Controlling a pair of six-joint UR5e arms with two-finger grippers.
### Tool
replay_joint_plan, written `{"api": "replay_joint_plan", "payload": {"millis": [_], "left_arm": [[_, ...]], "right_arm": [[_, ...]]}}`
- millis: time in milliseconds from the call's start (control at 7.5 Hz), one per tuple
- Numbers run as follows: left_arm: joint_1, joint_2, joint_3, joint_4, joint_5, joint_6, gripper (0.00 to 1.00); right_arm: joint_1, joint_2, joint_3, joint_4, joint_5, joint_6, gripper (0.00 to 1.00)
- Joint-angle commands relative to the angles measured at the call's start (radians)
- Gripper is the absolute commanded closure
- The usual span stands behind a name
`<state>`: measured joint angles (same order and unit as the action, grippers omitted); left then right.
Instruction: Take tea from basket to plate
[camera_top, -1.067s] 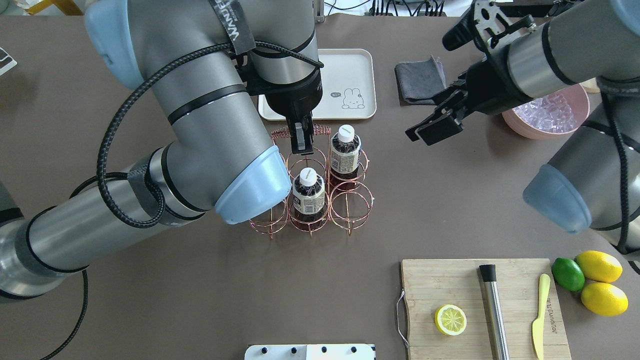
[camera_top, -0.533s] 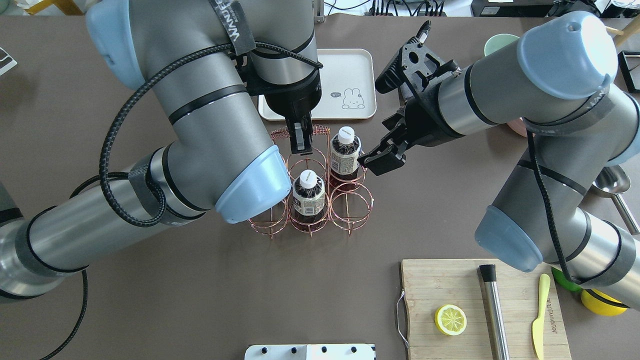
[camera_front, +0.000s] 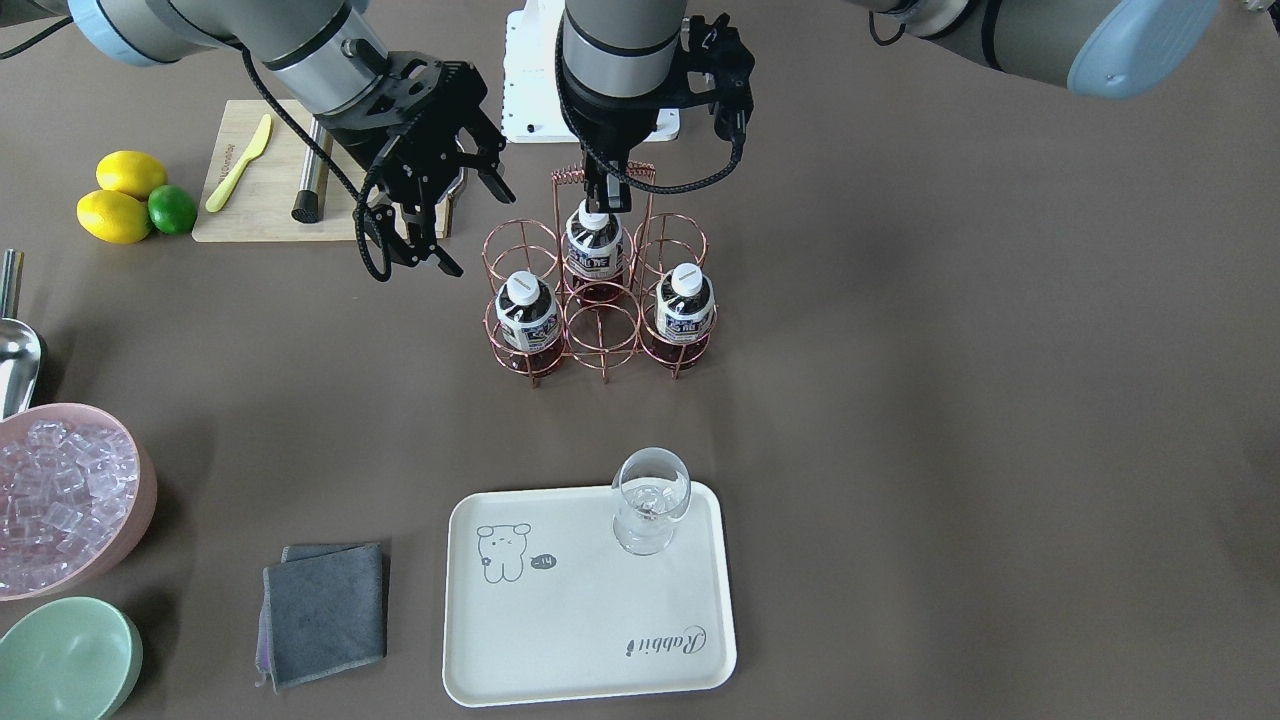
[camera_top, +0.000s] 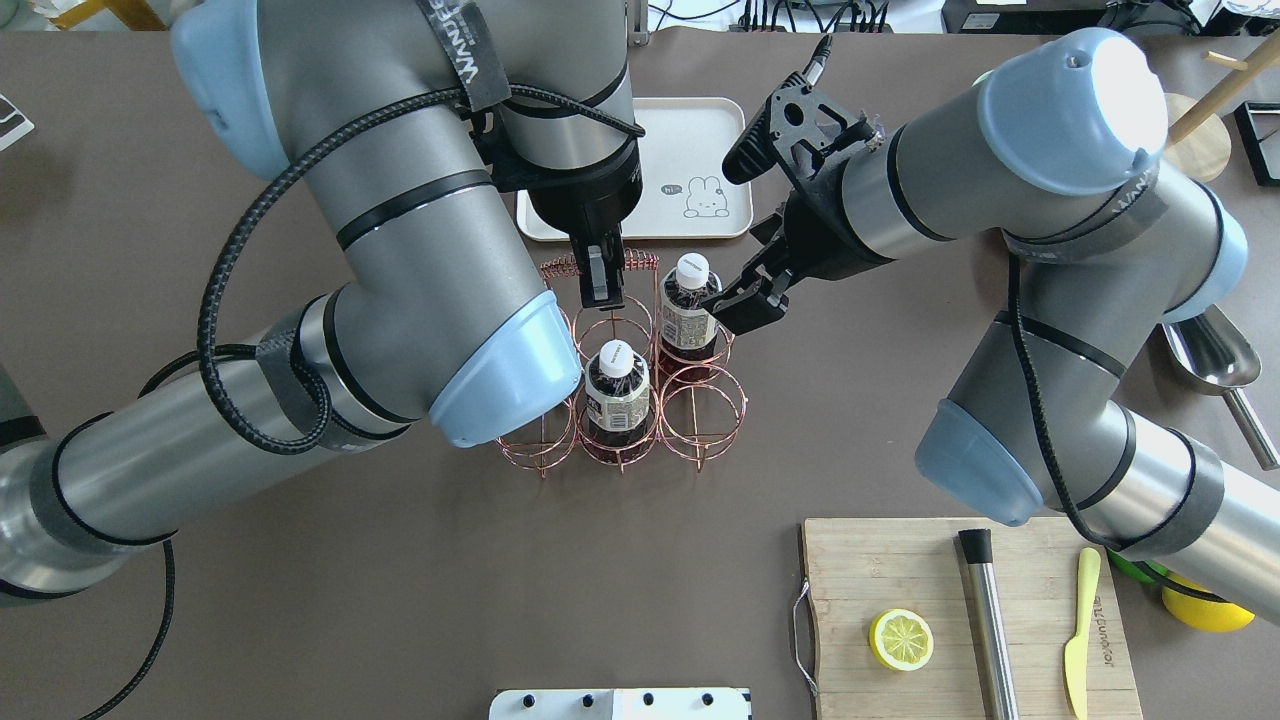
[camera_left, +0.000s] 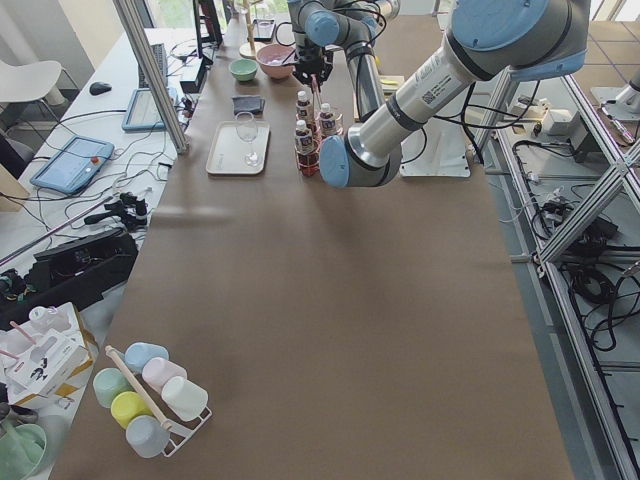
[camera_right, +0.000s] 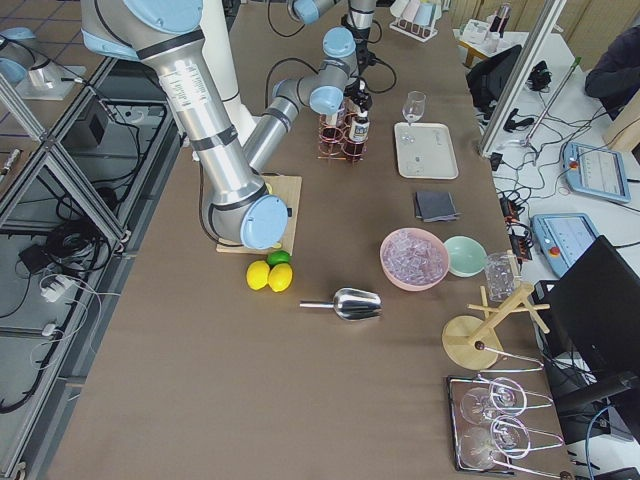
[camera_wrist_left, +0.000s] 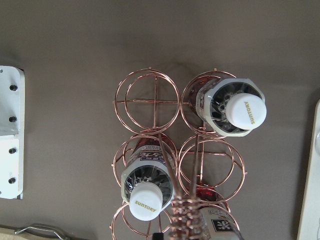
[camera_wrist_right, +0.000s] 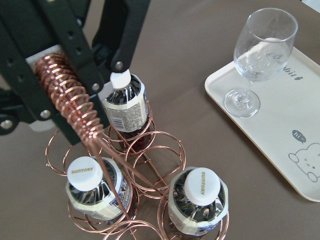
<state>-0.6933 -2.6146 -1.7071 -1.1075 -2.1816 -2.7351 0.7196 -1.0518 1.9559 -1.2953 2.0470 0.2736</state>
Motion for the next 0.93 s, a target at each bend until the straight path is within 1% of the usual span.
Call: {"api": "replay_joint_plan", "payload": {"millis": [0, 133, 400, 800], "left_arm": [[0.0, 0.001, -0.002, 0.0, 0.0, 0.0, 1.0], [0.0, 0.002, -0.002, 0.0, 0.0, 0.0, 1.0], [0.0, 0.004, -0.005, 0.0, 0.002, 0.0, 1.0], [0.0, 0.004, -0.006, -0.002, 0.002, 0.0, 1.0]], "right_arm": [[0.0, 0.048, -0.072, 0.002, -0.039, -0.007, 0.07], [-0.002, 0.056, -0.089, 0.004, -0.05, -0.005, 0.08], [-0.002, 0.061, -0.104, 0.01, -0.053, -0.002, 0.15], [-0.017, 0.065, -0.112, 0.017, -0.059, 0.007, 0.17]]}}
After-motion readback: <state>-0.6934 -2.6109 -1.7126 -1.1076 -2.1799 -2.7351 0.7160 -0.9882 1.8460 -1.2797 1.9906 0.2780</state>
